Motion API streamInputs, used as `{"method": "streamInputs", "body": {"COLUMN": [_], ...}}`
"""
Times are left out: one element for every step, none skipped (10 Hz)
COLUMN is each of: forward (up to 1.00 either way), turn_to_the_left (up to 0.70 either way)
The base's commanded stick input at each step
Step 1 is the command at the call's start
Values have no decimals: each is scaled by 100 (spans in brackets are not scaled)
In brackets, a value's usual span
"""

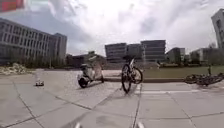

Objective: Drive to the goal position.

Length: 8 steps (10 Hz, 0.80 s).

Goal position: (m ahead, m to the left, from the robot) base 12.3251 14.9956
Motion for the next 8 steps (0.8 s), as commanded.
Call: {"method": "streamInputs", "body": {"forward": [70, 70, 70, 70, 62, 40, 0, 0], "turn_to_the_left": [14, 14, 14, 14, 17, 30, 69, 69]}}
